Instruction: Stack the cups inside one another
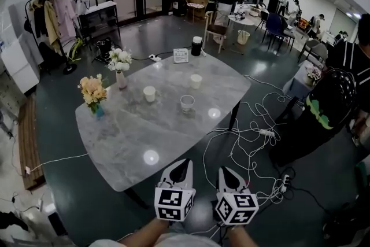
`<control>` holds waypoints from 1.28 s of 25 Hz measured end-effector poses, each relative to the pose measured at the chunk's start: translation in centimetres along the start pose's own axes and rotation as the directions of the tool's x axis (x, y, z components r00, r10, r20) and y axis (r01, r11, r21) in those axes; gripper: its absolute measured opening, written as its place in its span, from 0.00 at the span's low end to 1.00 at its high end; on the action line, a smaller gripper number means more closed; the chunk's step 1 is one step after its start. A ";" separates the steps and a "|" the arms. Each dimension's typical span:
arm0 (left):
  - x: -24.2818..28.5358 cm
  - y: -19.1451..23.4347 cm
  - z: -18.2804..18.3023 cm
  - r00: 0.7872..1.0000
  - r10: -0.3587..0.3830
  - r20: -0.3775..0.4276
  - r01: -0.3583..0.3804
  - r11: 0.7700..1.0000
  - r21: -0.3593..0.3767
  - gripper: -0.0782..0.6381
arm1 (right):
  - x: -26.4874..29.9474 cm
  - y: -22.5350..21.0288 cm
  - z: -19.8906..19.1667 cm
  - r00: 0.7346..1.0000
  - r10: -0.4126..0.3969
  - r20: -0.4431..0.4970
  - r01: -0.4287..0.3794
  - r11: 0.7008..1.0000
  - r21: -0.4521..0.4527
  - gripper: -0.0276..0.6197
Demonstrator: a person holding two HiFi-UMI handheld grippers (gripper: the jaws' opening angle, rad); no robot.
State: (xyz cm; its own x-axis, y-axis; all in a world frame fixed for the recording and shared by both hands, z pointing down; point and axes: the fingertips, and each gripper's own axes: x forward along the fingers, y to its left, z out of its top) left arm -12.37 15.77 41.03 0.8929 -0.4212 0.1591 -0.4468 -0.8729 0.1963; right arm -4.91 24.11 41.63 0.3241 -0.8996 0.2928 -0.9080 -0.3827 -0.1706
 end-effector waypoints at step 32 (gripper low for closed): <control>5.4 8.8 -0.1 0.992 0.110 -0.059 -0.111 0.994 -0.011 0.10 | 11.4 0.5 0.5 0.995 0.065 -0.076 -0.063 0.998 0.023 0.05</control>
State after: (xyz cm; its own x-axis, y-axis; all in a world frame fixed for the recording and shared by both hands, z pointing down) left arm -11.44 5.83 43.72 0.8335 -0.4993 0.2367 -0.5435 -0.8180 0.1885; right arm -1.52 13.53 44.37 0.2431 -0.9039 0.3520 -0.9203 -0.3296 -0.2107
